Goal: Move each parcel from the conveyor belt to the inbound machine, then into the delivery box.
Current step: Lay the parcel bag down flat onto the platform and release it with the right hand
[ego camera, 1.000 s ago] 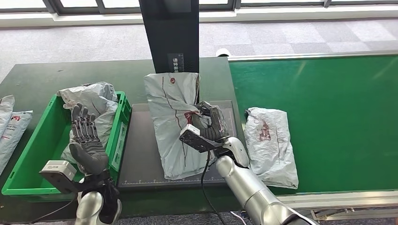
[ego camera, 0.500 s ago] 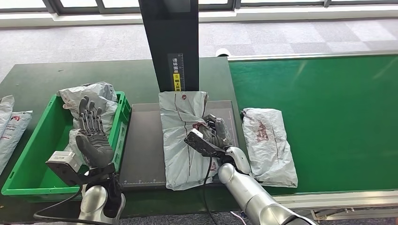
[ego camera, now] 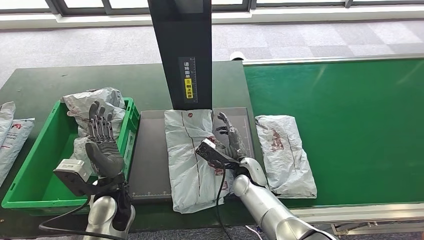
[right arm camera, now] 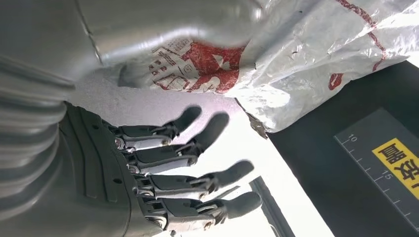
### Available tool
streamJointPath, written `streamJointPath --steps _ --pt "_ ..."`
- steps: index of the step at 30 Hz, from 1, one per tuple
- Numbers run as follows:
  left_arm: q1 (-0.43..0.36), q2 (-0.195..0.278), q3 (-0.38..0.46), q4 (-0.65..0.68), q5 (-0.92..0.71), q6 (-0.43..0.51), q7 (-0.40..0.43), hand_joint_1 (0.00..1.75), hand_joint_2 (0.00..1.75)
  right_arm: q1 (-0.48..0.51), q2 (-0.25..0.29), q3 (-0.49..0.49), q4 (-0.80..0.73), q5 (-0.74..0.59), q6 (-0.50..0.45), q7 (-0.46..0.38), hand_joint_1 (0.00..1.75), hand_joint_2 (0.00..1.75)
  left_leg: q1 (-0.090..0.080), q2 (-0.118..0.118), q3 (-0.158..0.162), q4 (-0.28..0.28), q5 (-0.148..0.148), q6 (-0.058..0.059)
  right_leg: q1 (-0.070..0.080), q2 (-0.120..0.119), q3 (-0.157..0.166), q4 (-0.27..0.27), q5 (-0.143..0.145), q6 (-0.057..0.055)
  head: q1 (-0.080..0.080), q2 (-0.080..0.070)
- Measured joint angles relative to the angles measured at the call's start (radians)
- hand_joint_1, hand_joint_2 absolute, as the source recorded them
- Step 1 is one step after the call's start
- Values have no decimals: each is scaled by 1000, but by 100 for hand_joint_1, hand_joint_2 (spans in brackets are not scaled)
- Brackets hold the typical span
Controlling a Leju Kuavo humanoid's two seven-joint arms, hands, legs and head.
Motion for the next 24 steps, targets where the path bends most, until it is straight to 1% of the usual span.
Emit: streamJointPath --steps 5,8,14,18,21,24 --pt "-4 2 -2 16 0 16 0 0 0 14 1 -11 -20 -3 24 -28 0 175 0 0 0 0 0 0 0 0 0 0 0 0 0 0" --pt "-5 3 -2 27 6 28 3 0 0 17 1 -21 -34 -2 30 -28 0 175 0 0 0 0 0 0 0 0 0 0 0 0 0 0" --pt "-14 2 -18 55 -38 135 42 0 0 30 0 -56 -45 -5 26 -42 0 175 0 0 0 0 0 0 0 0 0 0 0 0 0 0" --pt "-21 1 -57 90 -141 199 107 0 0 43 0 -78 -64 -1 20 -60 0 175 0 0 0 0 0 0 0 0 0 0 0 0 0 0" --pt "-37 1 -103 138 -211 187 129 0 0 66 0 -85 -94 -23 62 -84 0 175 0 0 0 0 0 0 0 0 0 0 0 0 0 0" --pt "-52 2 -139 183 -213 151 114 0 0 104 0 -85 -137 -43 75 -111 0 175 0 0 0 0 0 0 0 0 0 0 0 0 0 0"
